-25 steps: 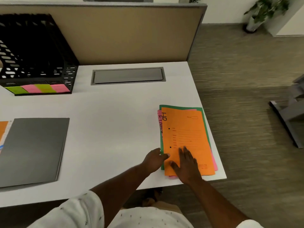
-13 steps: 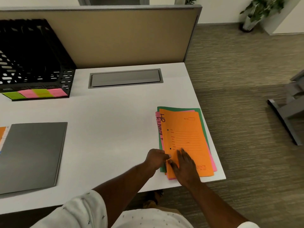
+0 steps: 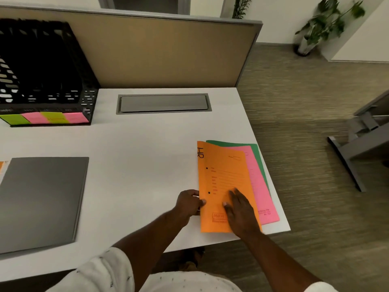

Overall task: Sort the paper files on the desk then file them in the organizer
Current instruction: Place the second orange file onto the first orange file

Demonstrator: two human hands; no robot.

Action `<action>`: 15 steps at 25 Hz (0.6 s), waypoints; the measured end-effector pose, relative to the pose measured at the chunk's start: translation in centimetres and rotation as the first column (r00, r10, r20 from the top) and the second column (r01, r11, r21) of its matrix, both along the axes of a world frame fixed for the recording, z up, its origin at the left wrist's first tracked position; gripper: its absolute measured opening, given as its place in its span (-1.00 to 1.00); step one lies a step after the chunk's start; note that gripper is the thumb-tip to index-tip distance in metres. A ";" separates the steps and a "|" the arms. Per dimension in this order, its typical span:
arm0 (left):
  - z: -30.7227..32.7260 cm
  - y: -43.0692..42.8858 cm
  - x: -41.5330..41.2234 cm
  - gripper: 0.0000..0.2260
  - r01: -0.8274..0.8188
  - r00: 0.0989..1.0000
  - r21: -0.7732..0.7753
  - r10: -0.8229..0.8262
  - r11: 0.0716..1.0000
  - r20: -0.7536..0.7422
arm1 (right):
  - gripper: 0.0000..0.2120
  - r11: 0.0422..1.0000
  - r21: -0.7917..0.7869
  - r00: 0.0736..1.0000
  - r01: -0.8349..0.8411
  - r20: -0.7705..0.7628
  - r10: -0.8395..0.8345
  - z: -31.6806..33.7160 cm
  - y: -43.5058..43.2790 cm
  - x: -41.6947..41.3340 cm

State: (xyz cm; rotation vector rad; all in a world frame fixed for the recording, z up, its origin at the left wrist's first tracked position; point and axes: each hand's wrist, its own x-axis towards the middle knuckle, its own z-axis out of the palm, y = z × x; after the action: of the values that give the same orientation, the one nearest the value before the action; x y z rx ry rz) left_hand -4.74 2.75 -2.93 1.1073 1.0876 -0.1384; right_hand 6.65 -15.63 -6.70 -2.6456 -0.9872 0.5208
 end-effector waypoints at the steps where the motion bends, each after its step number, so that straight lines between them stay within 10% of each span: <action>1: 0.1 0.7 -0.8 -0.82 0.008 1.000 0.004 -0.008 1.000 0.005 | -0.18 1.000 -0.021 1.000 0.024 0.000 -0.024 0.1 0.7 -0.3; 15: -0.3 19.9 -24.3 -0.85 0.183 0.967 0.048 -0.189 0.982 0.170 | -0.34 0.933 0.111 0.936 0.341 -0.131 -0.326 1.6 17.0 -18.9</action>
State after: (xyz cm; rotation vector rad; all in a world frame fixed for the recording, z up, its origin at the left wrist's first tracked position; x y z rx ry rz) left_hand -29.00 22.62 -3.24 1.2260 0.8320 -0.1700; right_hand -12.22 1.35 -5.09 -2.5567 -0.5020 0.4962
